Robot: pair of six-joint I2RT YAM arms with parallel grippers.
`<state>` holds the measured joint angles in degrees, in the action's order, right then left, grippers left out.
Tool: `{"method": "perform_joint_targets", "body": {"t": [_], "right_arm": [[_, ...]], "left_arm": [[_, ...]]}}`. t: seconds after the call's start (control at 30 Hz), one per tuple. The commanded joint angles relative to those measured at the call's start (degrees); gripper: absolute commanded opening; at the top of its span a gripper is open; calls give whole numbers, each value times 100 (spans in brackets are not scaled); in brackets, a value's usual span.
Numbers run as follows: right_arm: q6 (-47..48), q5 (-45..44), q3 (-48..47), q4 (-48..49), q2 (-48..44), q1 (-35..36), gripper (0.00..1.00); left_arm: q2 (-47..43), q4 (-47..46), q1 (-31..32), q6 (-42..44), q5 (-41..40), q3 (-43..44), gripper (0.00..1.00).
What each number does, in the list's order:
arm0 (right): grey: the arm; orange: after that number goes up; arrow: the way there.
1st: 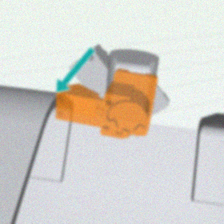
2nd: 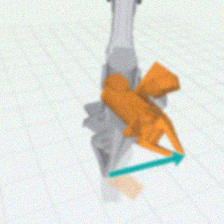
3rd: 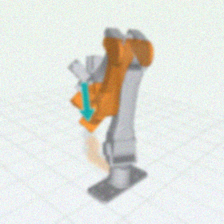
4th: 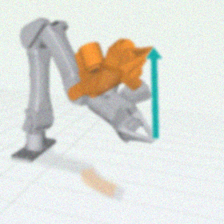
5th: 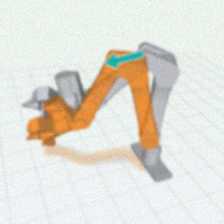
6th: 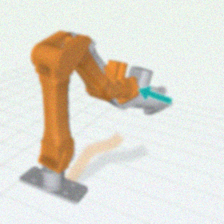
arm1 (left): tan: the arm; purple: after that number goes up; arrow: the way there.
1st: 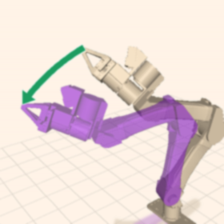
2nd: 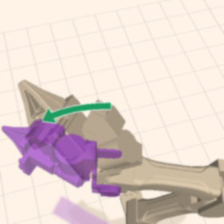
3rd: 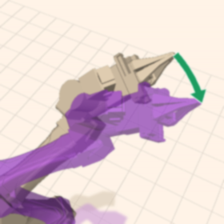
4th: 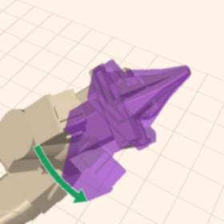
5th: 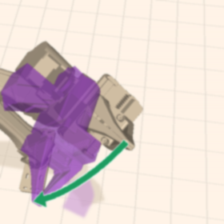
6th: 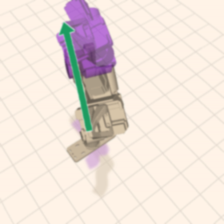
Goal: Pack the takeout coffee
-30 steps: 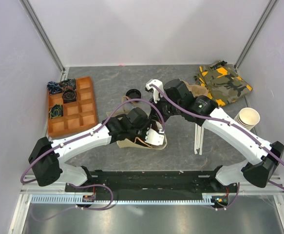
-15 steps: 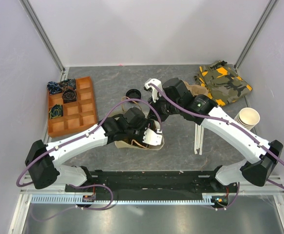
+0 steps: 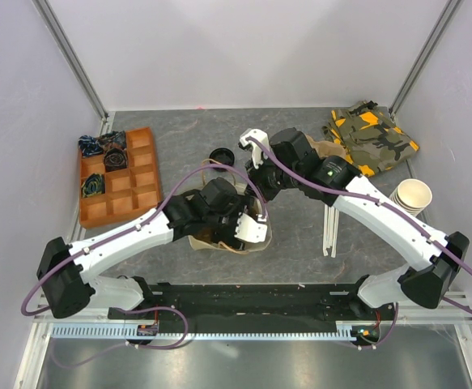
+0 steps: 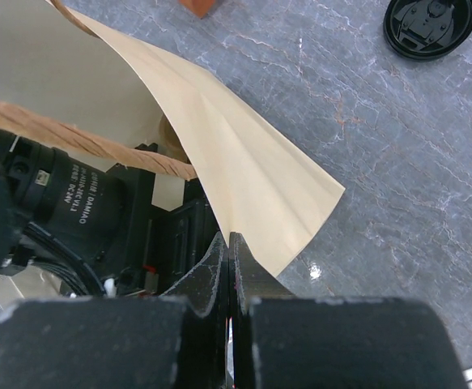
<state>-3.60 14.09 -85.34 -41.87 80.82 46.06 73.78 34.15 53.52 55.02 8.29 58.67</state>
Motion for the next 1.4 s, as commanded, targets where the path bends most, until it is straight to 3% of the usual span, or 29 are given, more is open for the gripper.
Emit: {"method": "perform_joint_targets", "body": {"t": [0.0,0.87,1.37], "right_arm": [[8,50,-202,-67,101,17,0],[-106,-310,-633,-243,681,-273,0],[61,-301,-932,-269,901,-282,0]], "left_arm": [[-311,-216,-43,105,269,109,94],[-1014,66,-518,377,1130,618,95],[-496,171,-1186,-528,998,1392,91]]}}
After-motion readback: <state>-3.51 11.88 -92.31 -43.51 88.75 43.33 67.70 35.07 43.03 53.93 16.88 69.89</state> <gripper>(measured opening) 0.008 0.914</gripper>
